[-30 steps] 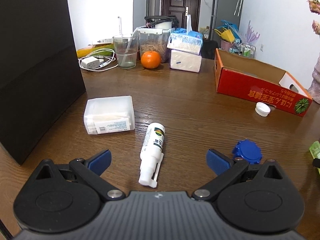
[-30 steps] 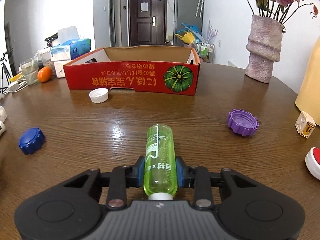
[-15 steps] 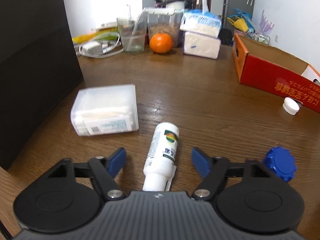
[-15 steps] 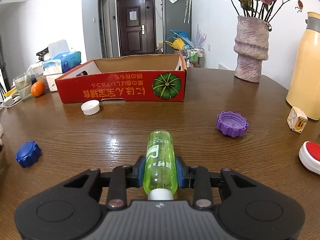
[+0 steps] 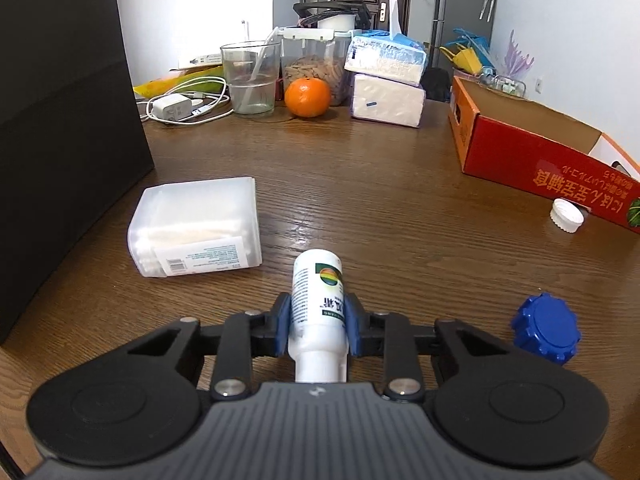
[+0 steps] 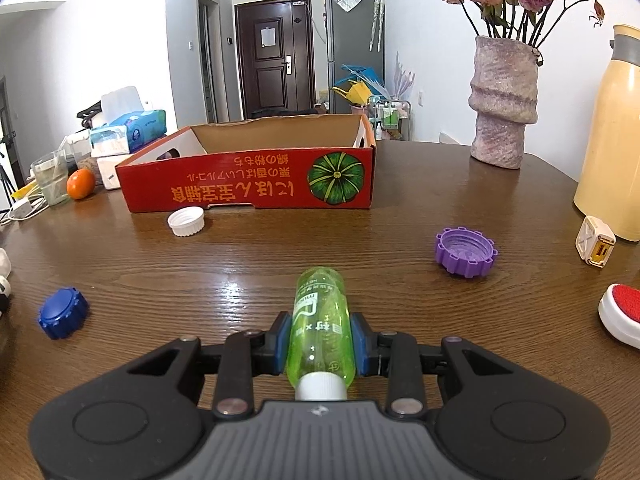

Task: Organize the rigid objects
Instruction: 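Lift and carry the white tube and green spray bottle toward the red box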

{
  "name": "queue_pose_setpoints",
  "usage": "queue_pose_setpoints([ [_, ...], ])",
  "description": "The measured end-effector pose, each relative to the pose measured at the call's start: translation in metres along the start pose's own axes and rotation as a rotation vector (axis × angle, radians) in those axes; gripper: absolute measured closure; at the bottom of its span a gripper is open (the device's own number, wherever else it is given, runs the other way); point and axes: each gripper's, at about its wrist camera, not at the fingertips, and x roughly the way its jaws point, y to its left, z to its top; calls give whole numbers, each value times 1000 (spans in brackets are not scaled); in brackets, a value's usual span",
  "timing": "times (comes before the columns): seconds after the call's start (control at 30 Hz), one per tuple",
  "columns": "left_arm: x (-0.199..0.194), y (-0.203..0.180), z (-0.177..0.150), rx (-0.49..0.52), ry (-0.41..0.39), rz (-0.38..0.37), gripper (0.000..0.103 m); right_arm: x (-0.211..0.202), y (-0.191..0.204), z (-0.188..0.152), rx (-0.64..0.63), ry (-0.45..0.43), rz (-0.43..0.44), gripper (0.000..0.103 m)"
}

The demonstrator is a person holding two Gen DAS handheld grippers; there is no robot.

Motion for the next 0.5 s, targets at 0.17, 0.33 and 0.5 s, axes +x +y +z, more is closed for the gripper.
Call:
queue_pose_setpoints([
  [0.17,-4,-3,-2,14,-18,4,75,-2,1,0,-3,-5,-2,73],
  [0.33,-9,-3,-3,7,-37,-6,75,-3,1,0,-2,-11,1,73],
  [0.5,-12,-4,-5,8,-49,-14,75,-6,0,1,1,-28,10,73],
])
